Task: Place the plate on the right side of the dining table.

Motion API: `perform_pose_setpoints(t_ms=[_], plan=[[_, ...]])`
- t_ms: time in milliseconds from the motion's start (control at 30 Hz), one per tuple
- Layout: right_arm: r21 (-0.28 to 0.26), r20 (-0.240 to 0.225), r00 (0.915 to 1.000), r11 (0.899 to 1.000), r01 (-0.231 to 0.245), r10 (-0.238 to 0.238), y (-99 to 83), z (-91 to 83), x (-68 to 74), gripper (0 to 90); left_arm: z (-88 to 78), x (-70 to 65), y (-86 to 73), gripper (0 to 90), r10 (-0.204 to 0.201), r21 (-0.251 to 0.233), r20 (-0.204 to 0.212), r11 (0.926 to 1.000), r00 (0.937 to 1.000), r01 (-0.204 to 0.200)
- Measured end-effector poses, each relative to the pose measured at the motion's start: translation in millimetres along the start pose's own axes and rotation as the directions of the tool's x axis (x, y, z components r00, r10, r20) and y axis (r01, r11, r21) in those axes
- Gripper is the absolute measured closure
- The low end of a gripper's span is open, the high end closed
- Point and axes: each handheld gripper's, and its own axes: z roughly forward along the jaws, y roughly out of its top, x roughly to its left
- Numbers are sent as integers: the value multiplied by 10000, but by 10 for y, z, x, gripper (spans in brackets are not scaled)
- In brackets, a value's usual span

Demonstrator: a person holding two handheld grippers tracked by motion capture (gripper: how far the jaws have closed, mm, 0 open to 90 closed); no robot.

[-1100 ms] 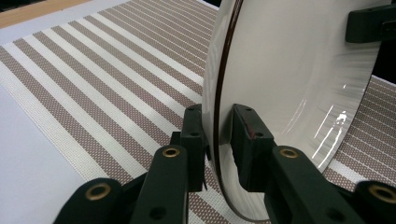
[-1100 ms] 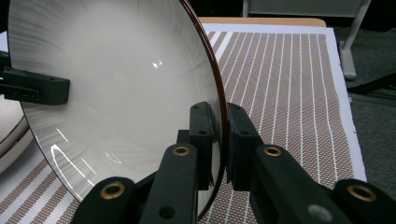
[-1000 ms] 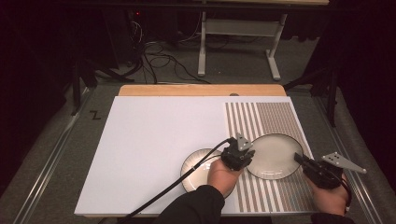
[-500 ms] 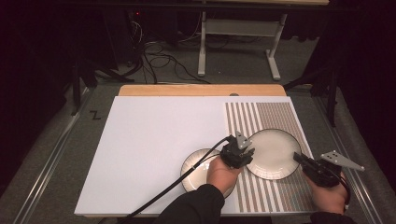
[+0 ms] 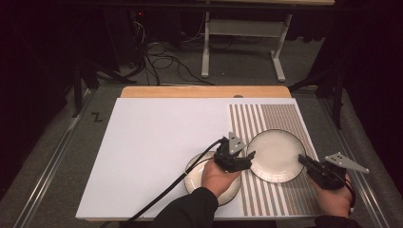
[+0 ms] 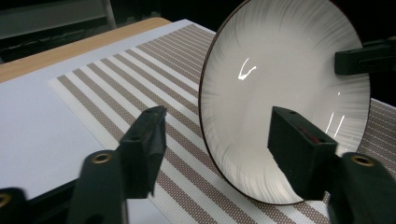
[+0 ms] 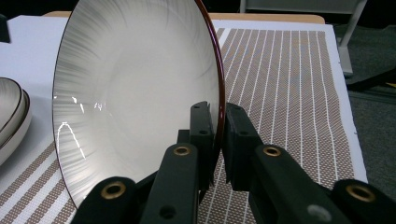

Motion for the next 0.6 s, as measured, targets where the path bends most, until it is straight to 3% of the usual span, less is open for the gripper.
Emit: perform_pose_setpoints(t_ms=[200, 600], plan=[[21, 45, 10000, 10000, 65, -65, 3, -2, 6, 848, -168, 94, -47, 249, -200, -63, 32, 9998, 9998, 200], [50, 166, 9998, 9999, 132, -133, 8, -3, 24, 844, -554, 269, -136, 36, -166, -89, -167, 9998, 9997, 164]])
